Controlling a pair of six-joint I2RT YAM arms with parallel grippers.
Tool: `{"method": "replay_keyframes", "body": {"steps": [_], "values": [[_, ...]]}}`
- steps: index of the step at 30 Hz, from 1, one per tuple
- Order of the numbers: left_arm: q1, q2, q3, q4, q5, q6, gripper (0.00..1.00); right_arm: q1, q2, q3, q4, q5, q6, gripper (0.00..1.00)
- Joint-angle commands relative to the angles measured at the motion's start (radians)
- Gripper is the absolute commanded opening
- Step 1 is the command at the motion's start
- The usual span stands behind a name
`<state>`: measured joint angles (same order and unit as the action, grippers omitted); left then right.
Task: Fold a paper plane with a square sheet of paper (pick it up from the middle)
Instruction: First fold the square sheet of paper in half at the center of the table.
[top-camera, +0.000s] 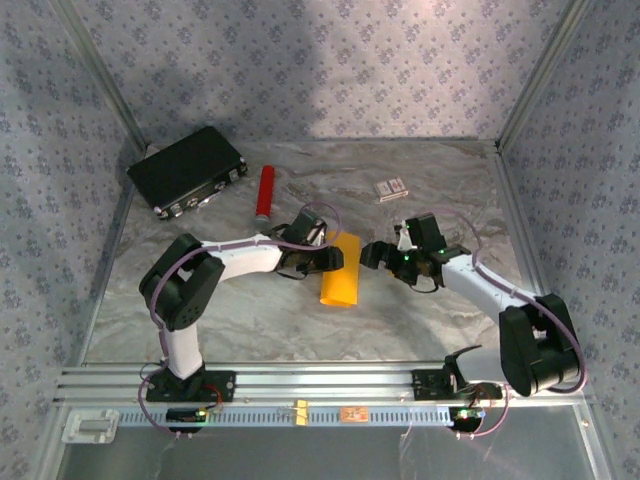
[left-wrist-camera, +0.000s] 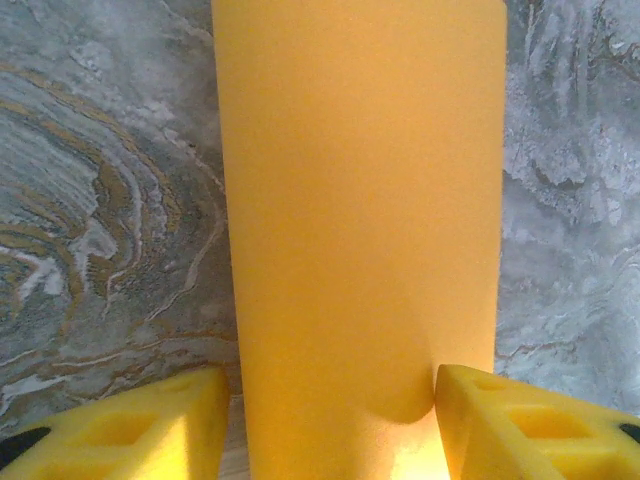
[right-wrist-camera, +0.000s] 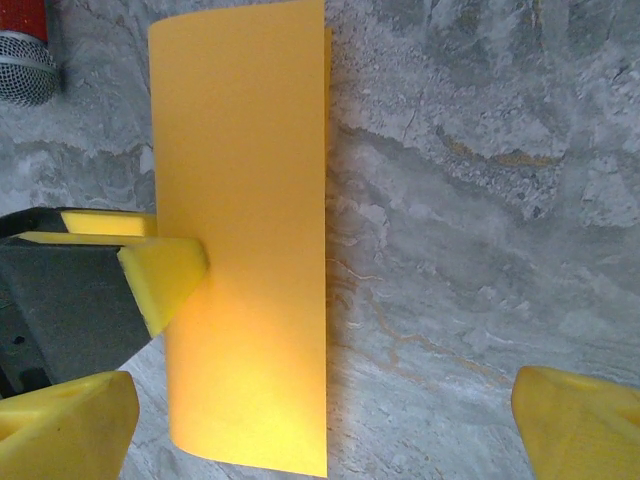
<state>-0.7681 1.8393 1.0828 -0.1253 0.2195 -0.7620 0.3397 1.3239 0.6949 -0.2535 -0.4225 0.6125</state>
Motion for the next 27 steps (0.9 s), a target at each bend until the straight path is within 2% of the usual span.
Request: {"method": "replay_keyframes", "body": {"steps": [1, 6, 27], "values": [[0.001, -0.021, 0.033, -0.051, -0.021, 0.037, 0.55, 0.011, 0.011, 0.033, -0.006, 0.015, -0.017, 0.98], [0.006, -0.011, 0.05, -0.089, -0.035, 0.059, 0.51, 0.017, 0.022, 0.035, -0.005, 0.016, -0.017, 0.97], [0.012, 0.05, 0.098, -0.188, -0.069, 0.123, 0.48, 0.031, 0.056, 0.047, -0.004, 0.03, -0.017, 0.97]]}}
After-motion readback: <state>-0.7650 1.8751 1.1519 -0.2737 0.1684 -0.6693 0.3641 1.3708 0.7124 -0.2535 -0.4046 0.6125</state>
